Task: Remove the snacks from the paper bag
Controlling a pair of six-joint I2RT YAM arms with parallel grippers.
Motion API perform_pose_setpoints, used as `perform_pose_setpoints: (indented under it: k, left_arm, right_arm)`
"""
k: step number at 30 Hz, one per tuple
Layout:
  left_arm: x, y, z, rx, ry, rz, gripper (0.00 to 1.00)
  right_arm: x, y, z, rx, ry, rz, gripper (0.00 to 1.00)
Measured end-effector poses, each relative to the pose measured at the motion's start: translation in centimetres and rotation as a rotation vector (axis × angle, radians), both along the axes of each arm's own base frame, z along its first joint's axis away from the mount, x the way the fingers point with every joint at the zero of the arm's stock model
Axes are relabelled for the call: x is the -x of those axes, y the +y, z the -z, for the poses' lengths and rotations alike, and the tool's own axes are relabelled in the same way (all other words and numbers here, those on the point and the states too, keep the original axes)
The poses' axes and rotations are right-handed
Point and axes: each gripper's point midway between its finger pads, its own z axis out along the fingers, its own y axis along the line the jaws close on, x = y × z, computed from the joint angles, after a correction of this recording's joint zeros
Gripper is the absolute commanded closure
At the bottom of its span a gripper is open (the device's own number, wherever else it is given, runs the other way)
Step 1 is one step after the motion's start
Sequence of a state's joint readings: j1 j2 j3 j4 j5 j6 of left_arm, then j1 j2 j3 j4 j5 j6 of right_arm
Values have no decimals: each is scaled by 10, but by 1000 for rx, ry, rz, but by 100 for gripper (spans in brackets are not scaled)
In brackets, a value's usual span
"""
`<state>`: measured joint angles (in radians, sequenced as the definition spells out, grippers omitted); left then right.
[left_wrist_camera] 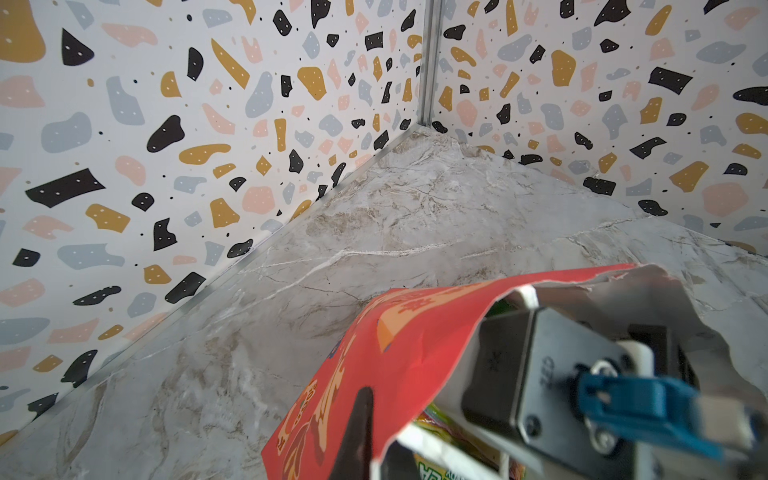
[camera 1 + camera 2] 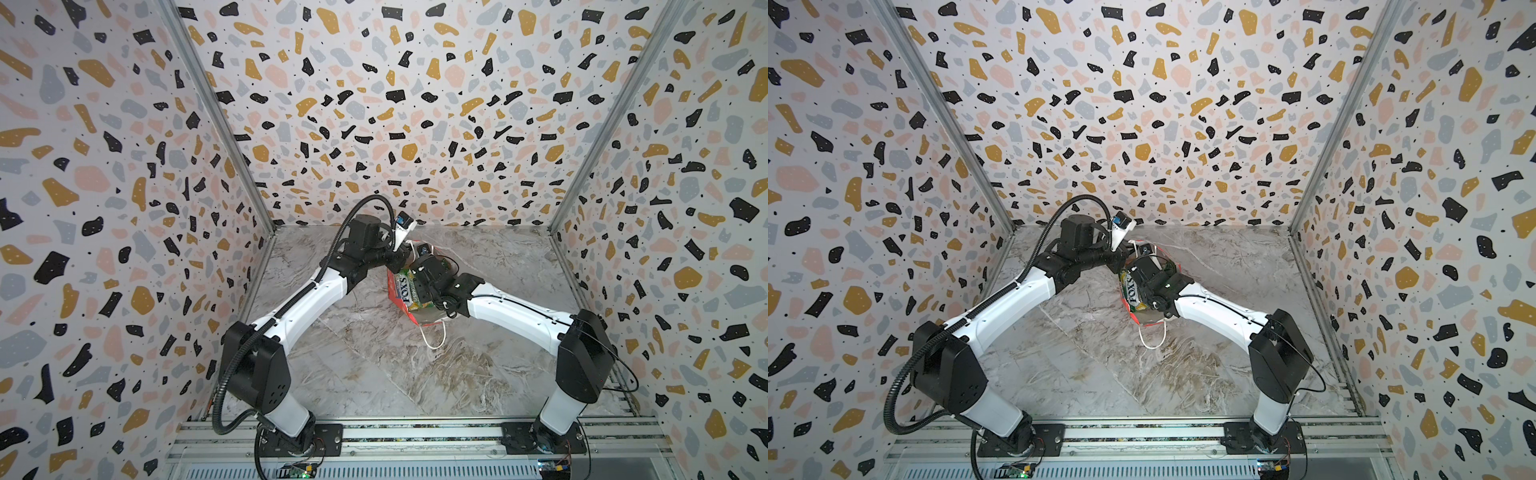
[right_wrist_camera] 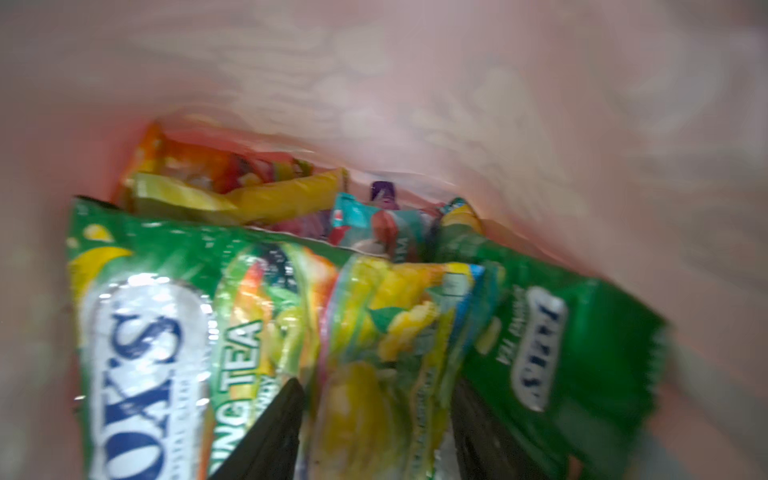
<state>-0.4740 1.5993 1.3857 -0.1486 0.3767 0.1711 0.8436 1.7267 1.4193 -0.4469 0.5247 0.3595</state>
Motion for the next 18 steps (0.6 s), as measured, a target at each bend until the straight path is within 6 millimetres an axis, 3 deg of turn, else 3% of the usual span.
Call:
perform_pose_setpoints:
  k: [10, 18]
  left_arm:
    - [0, 0, 1, 1, 3, -2, 100]
    - [-1, 1, 1, 3, 0, -3, 100]
  right_arm:
    - [4, -16, -22, 85, -58, 82, 33]
    - [3, -23, -24, 83, -69, 127, 30]
